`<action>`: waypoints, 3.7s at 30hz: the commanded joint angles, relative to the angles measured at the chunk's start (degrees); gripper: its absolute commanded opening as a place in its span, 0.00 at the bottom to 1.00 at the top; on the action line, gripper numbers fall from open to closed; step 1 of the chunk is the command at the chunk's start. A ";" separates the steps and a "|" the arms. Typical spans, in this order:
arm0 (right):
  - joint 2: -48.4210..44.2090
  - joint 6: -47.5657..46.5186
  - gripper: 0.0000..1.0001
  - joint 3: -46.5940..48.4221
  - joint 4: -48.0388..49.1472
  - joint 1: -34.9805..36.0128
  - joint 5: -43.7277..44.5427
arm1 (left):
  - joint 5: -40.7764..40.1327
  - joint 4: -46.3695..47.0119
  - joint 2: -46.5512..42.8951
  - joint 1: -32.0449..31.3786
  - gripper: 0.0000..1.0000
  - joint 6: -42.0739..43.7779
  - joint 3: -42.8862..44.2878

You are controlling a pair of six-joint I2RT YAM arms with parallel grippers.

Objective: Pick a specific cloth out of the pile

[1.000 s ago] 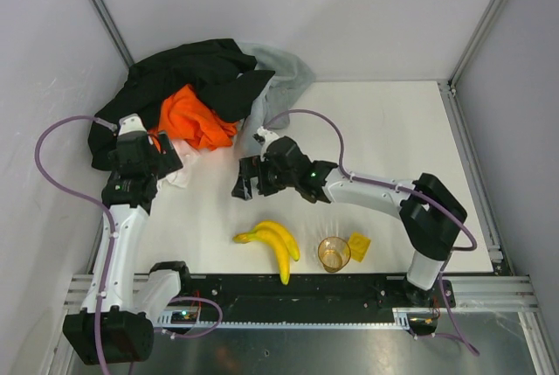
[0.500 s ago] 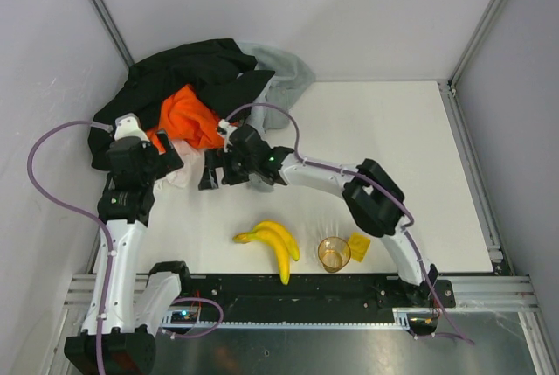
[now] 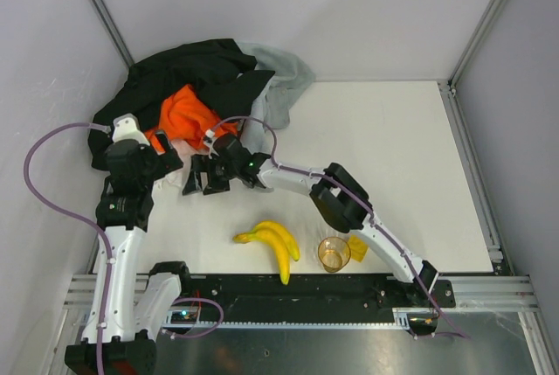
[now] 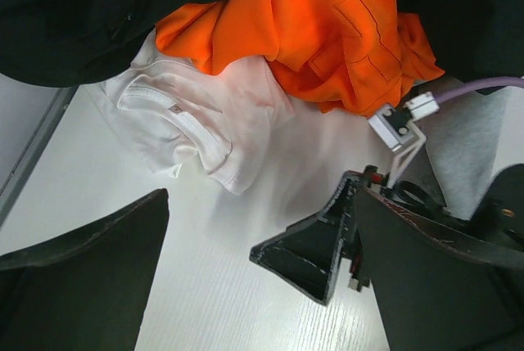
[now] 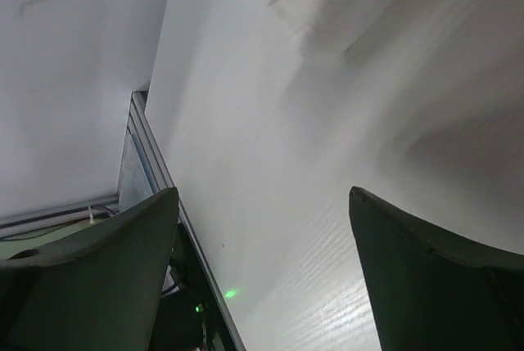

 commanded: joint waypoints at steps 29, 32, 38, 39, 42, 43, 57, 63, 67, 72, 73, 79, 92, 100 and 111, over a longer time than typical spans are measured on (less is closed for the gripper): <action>20.86 28.02 0.78 22.64 11.57 -1.83 7.25 | 2.57 2.65 -0.35 -1.95 1.00 2.13 -1.09; 22.65 30.83 0.74 24.50 12.55 -2.12 7.97 | 2.63 2.71 -0.31 -2.08 1.00 2.17 -1.04; 26.44 37.19 0.62 27.27 15.62 -2.13 10.20 | 2.73 2.78 0.09 -2.14 1.00 2.22 -1.08; 26.92 37.83 0.58 27.72 15.80 -2.04 10.62 | 2.77 2.77 0.09 -2.09 1.00 2.22 -1.10; 27.95 38.87 0.45 28.66 16.30 -1.82 11.77 | 2.86 2.79 0.20 -2.19 1.00 2.28 -1.16; 28.07 38.99 0.39 28.63 16.50 -1.84 11.93 | 2.93 2.82 0.28 -2.16 1.00 2.30 -1.14; 19.11 35.55 0.00 15.82 23.48 -3.74 6.04 | 3.49 2.87 0.97 -2.56 1.00 2.32 -1.17; 6.65 32.03 0.00 -1.78 29.43 -5.30 4.21 | 3.36 2.87 0.95 -2.86 1.00 2.33 -1.30; -2.31 30.07 0.00 -16.57 33.91 -6.42 4.85 | 3.20 2.92 1.03 -3.06 1.00 2.31 -1.30; -13.37 26.00 0.00 -32.37 36.30 -8.23 6.18 | 2.89 2.91 0.82 -3.25 1.00 2.31 -1.43; -15.39 25.04 0.00 -35.15 36.34 -8.56 6.72 | 2.86 2.88 0.77 -3.30 1.00 2.31 -1.41; -24.27 18.07 0.00 -43.70 32.26 -9.15 9.45 | 2.92 2.89 0.70 -3.35 1.00 2.31 -1.52; -28.72 8.01 0.86 -43.99 22.85 -8.42 9.40 | 13.24 3.40 10.03 -3.35 1.00 0.71 0.33; -33.39 2.81 0.99 -44.61 14.33 -8.34 14.10 | 17.13 3.32 23.91 -3.35 1.00 -1.16 6.42; -36.39 -0.31 0.99 -45.30 10.72 -8.20 15.87 | 14.47 0.98 49.11 -2.22 0.97 -4.32 23.89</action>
